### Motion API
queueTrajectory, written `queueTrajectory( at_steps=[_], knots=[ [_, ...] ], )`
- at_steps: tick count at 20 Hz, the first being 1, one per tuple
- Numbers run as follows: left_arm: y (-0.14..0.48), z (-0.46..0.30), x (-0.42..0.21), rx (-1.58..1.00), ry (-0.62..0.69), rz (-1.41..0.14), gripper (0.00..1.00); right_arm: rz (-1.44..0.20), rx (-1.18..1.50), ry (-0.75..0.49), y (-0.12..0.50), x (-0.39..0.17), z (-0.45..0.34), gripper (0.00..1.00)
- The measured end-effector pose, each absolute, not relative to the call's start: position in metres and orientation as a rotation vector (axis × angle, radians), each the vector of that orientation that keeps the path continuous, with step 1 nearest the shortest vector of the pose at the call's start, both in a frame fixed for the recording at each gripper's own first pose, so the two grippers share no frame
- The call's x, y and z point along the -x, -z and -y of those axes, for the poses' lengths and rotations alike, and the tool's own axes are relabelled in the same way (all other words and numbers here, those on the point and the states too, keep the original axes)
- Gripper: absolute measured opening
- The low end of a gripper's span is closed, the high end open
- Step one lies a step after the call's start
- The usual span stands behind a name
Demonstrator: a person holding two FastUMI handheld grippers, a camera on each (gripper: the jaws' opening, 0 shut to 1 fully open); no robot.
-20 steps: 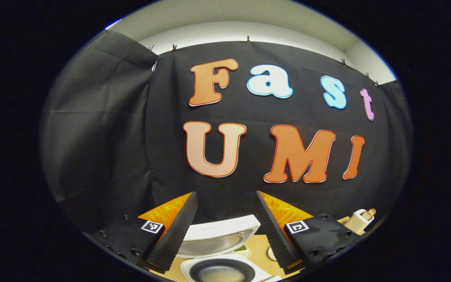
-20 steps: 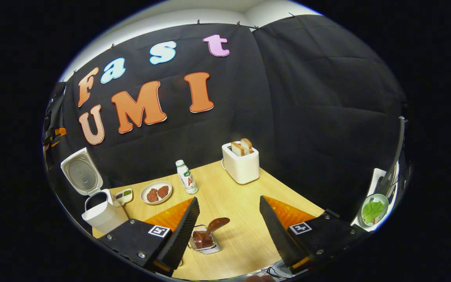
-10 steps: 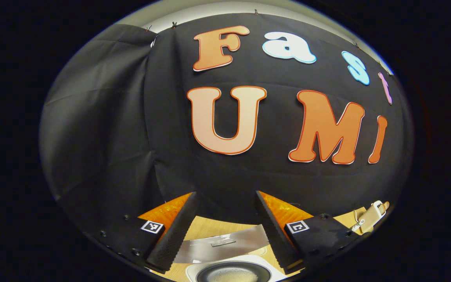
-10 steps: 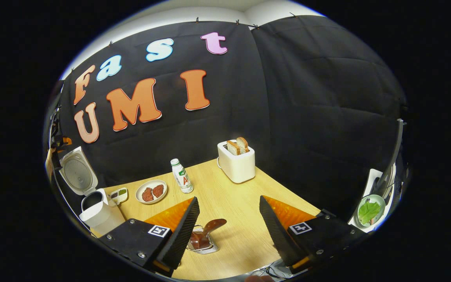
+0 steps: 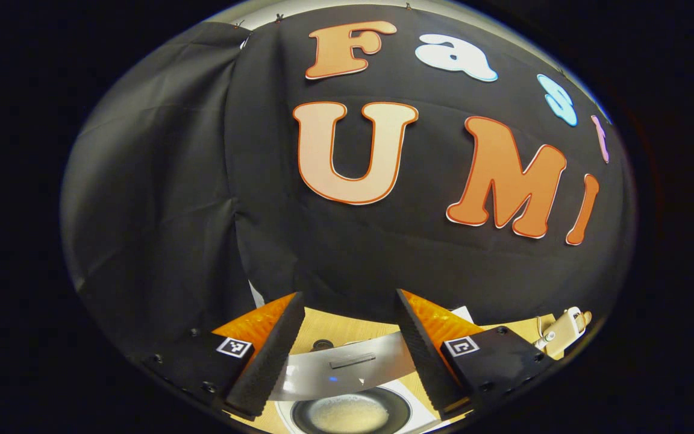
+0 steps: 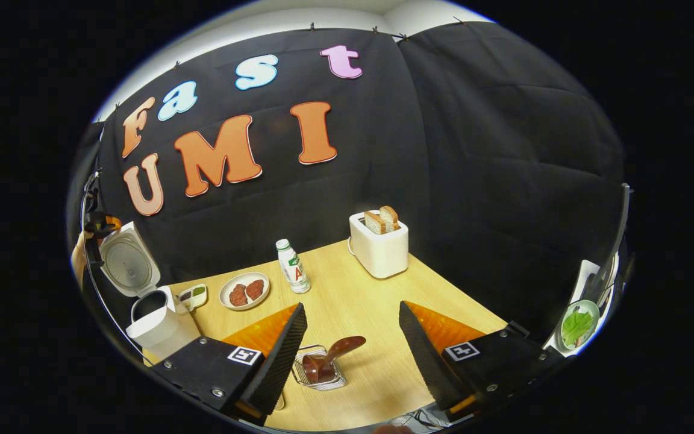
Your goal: Close the left gripper, press the button to open the rice cooker; take a wooden spoon from the chopstick holder with the right hand, scoop a spoonful of rice and pour it into the rice cooker, then put the wooden spoon back into the chopstick holder.
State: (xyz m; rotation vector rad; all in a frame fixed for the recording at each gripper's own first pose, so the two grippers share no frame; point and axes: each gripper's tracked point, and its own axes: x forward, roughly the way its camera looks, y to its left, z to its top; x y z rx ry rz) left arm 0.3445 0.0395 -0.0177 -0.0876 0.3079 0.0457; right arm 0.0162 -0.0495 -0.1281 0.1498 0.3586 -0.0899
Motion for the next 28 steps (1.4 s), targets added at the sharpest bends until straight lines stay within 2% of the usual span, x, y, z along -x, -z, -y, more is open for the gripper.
queueTrajectory(
  at_steps=[6,13,21,28],
  knots=[
    [0.051,-0.007,-0.274,0.107,-0.028,-0.326,1.00,-0.314,-0.140,-0.016,0.106,-0.032,0.037,0.95],
    [0.148,0.028,-0.196,0.114,-0.054,-0.376,0.99,-0.350,-0.153,-0.129,0.113,-0.047,0.028,0.95],
    [0.206,0.025,-0.176,0.028,-0.169,-0.372,1.00,-0.398,-0.127,-0.176,0.128,-0.055,0.029,0.95],
    [0.230,0.030,-0.172,-0.001,-0.158,-0.336,1.00,-0.456,-0.186,-0.151,0.146,-0.055,0.043,0.95]
  ],
)
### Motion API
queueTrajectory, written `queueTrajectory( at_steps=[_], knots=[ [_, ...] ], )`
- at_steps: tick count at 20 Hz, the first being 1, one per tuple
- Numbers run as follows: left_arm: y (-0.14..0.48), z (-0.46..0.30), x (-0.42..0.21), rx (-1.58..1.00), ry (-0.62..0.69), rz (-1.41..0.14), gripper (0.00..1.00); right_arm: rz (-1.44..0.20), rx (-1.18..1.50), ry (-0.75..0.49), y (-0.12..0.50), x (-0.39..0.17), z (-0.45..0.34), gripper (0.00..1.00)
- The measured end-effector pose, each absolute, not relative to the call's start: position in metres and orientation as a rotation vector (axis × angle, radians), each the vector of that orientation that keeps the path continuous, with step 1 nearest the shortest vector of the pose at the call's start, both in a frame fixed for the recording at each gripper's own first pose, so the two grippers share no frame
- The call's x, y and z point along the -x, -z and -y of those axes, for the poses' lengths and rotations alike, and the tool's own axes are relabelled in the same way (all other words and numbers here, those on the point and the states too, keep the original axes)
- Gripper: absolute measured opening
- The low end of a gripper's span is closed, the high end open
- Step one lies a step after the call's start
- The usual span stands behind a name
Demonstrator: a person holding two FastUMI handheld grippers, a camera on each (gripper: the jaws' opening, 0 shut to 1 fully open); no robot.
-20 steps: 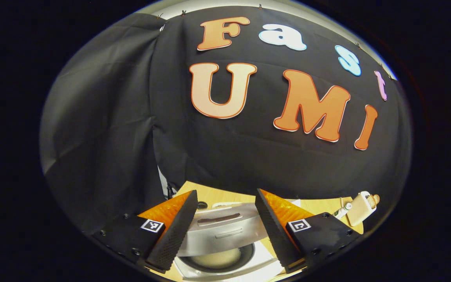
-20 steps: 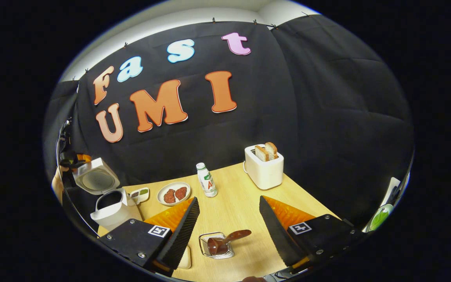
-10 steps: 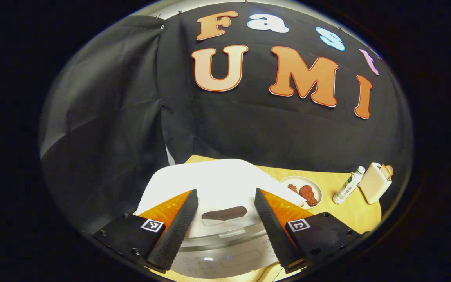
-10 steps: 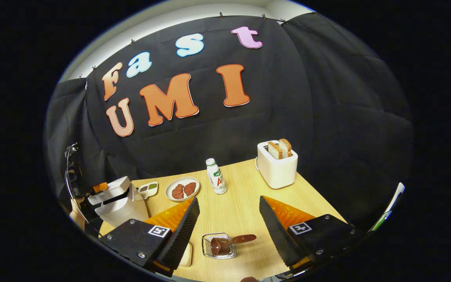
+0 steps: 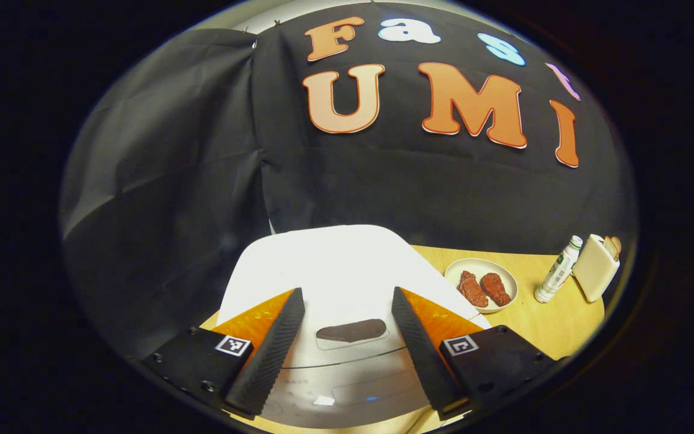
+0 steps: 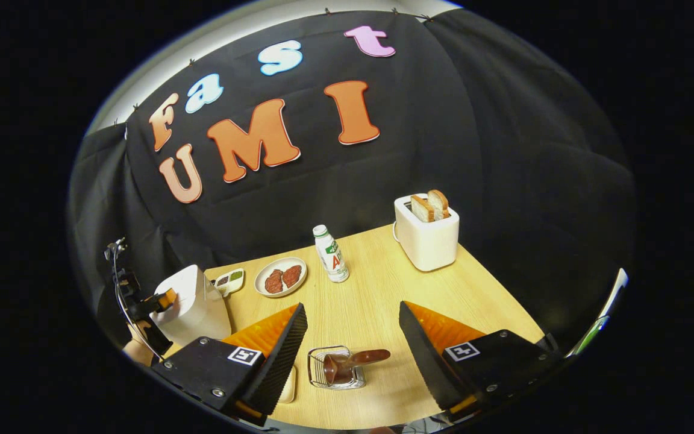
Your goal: Close the left gripper, press the button to open the rice cooker; take a wooden spoon from the chopstick holder with the right hand, scoop a spoonful of rice and pour it into the rice cooker, then put the wooden spoon back into the chopstick holder.
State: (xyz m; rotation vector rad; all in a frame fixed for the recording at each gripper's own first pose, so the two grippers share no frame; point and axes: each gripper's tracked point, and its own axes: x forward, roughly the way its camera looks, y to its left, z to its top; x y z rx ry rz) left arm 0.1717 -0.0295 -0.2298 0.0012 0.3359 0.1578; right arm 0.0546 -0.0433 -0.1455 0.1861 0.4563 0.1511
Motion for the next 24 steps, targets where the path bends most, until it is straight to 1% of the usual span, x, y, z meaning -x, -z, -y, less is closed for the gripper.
queueTrajectory(
  at_steps=[5,9,11,15,19,22,24],
  knots=[
    [0.227,0.030,-0.173,-0.022,-0.148,-0.311,1.00,-0.433,-0.114,-0.134,0.144,-0.053,0.049,0.95],
    [0.222,0.028,-0.167,-0.003,-0.121,-0.371,1.00,-0.396,-0.098,-0.133,0.128,-0.050,0.047,0.95],
    [0.211,0.031,-0.161,0.019,-0.097,-0.377,0.99,-0.368,-0.090,-0.130,0.117,-0.051,0.046,0.95],
    [0.159,0.028,-0.151,0.023,-0.051,-0.305,0.99,-0.308,-0.064,-0.125,0.092,-0.051,0.041,0.95],
    [0.086,0.026,-0.136,0.042,0.012,-0.211,0.99,-0.262,-0.056,-0.119,0.067,-0.045,0.033,0.95],
    [0.032,0.014,-0.116,0.028,0.011,-0.143,0.99,-0.224,-0.055,-0.126,0.049,-0.038,0.023,0.95],
    [0.006,0.009,-0.096,0.023,0.016,-0.114,0.99,-0.199,-0.047,-0.138,0.037,-0.034,0.016,0.95]
  ],
)
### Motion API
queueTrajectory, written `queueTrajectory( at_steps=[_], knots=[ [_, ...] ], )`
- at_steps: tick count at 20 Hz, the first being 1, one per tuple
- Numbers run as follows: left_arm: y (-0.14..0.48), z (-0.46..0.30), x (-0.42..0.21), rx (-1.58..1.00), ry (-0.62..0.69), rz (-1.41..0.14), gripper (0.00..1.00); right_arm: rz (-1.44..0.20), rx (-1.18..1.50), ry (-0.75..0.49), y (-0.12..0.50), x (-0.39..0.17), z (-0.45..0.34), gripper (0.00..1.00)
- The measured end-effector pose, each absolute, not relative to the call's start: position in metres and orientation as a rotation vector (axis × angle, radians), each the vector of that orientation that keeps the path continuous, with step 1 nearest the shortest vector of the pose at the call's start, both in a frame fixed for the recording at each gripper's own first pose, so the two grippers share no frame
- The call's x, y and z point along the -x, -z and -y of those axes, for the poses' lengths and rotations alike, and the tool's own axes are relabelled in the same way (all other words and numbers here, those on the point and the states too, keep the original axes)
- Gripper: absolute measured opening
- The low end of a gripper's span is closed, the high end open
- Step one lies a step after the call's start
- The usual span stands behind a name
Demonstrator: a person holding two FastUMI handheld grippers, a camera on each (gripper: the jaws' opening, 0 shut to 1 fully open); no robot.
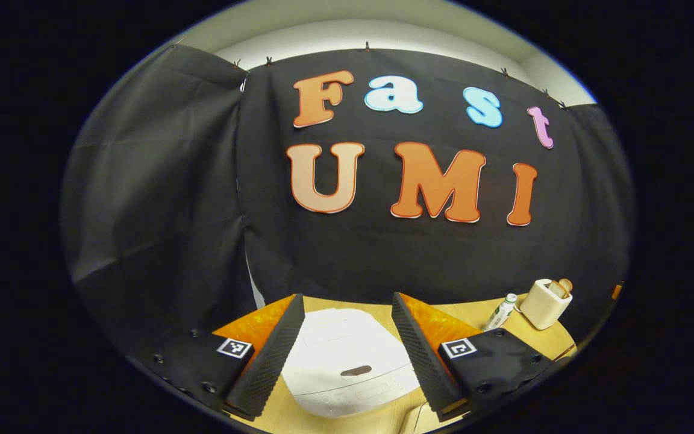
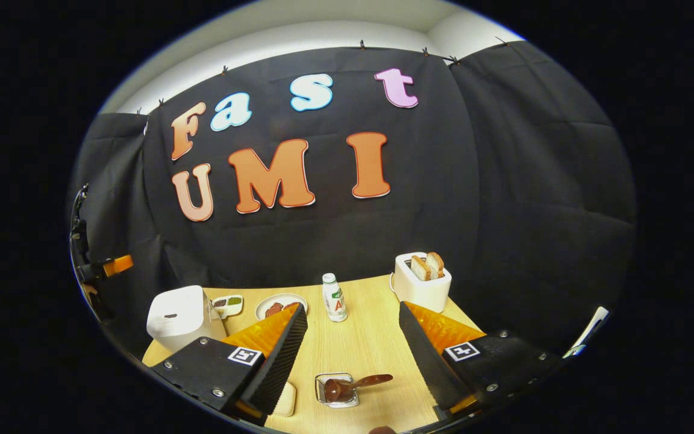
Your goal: Close the left gripper, press the button to open the rice cooker; take a wooden spoon from the chopstick holder with the right hand, scoop a spoonful of rice and pour it into the rice cooker, then put the wooden spoon back into the chopstick holder.
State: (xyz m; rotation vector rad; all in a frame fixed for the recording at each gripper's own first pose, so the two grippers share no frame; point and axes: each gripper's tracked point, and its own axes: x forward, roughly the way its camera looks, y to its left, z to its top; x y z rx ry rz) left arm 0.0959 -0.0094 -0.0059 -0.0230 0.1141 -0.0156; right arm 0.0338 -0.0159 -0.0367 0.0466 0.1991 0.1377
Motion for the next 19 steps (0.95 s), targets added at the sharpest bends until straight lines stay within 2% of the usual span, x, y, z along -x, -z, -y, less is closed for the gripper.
queueTrajectory(
  at_steps=[10,19],
  knots=[
    [-0.047,-0.032,-0.017,0.073,0.011,-0.015,0.99,-0.090,0.008,-0.101,0.005,-0.012,0.010,0.95],
    [-0.059,-0.050,-0.005,0.035,-0.027,0.033,0.97,-0.043,0.034,-0.076,-0.006,0.001,0.012,0.95]
  ],
)
